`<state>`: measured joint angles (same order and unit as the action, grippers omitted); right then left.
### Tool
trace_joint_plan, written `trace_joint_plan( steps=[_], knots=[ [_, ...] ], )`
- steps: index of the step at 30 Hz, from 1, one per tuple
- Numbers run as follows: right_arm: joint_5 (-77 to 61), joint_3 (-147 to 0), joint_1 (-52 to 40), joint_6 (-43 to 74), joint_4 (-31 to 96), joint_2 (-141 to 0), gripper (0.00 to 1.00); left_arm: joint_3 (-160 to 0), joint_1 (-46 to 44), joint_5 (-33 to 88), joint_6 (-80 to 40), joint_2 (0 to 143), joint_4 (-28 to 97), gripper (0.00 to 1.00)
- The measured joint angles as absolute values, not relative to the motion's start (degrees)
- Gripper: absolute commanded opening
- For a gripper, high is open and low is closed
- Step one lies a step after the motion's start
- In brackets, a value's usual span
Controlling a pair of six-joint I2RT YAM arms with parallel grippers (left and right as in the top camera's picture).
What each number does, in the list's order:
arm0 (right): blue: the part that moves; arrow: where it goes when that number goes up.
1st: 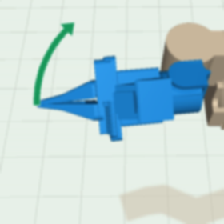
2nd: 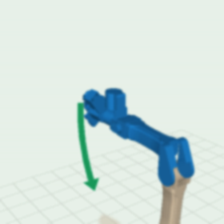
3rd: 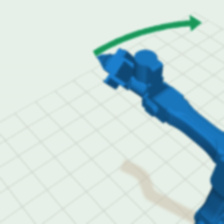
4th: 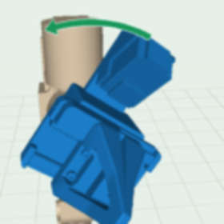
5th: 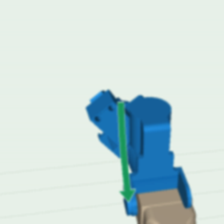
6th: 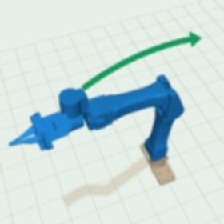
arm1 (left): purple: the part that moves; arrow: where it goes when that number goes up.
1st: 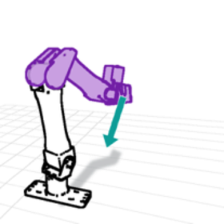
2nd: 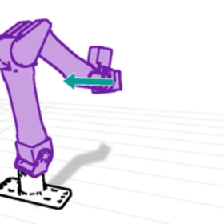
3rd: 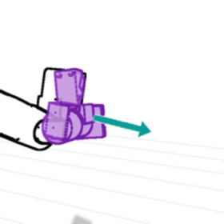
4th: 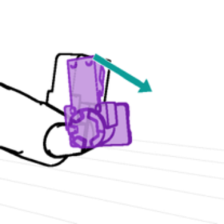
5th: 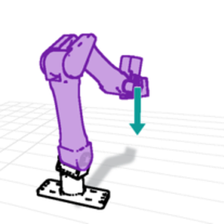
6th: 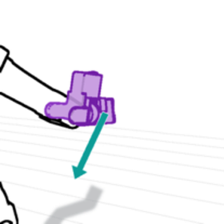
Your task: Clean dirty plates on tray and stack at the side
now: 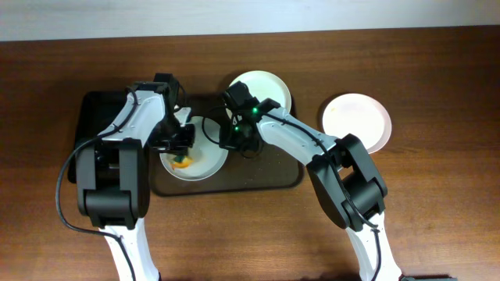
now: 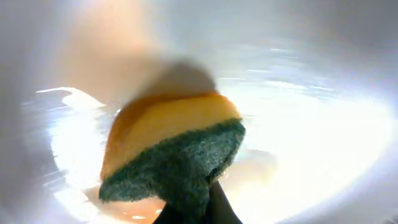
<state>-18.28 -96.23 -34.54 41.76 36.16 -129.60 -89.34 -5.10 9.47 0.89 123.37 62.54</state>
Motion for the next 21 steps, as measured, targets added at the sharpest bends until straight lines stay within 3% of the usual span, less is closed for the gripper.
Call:
trace_joint_plan(
  steps=[3, 9, 15, 21],
  knots=[
    [-18.1, -96.2, -34.5, 41.8, 36.2, -129.6, 0.04, -88.7, -5.2, 16.8, 4.1, 123.7, 61.1, 0.01],
    [-18.1, -96.2, -34.4, 41.9, 36.2, -129.6, 0.04, -88.5, -5.0, 19.4, 2.9, 123.8, 56.2, 0.01],
    [-18.1, -96.2, -34.3, 42.1, 35.9, -129.6, 0.04, -89.2, -3.0, 10.8, -8.1, 123.6, 47.6, 0.01],
    [-18.1, -96.2, -34.3, 42.1, 35.9, -129.6, 0.04, -89.6, -2.0, 1.4, -15.4, 123.3, 48.9, 0.01]
  ],
)
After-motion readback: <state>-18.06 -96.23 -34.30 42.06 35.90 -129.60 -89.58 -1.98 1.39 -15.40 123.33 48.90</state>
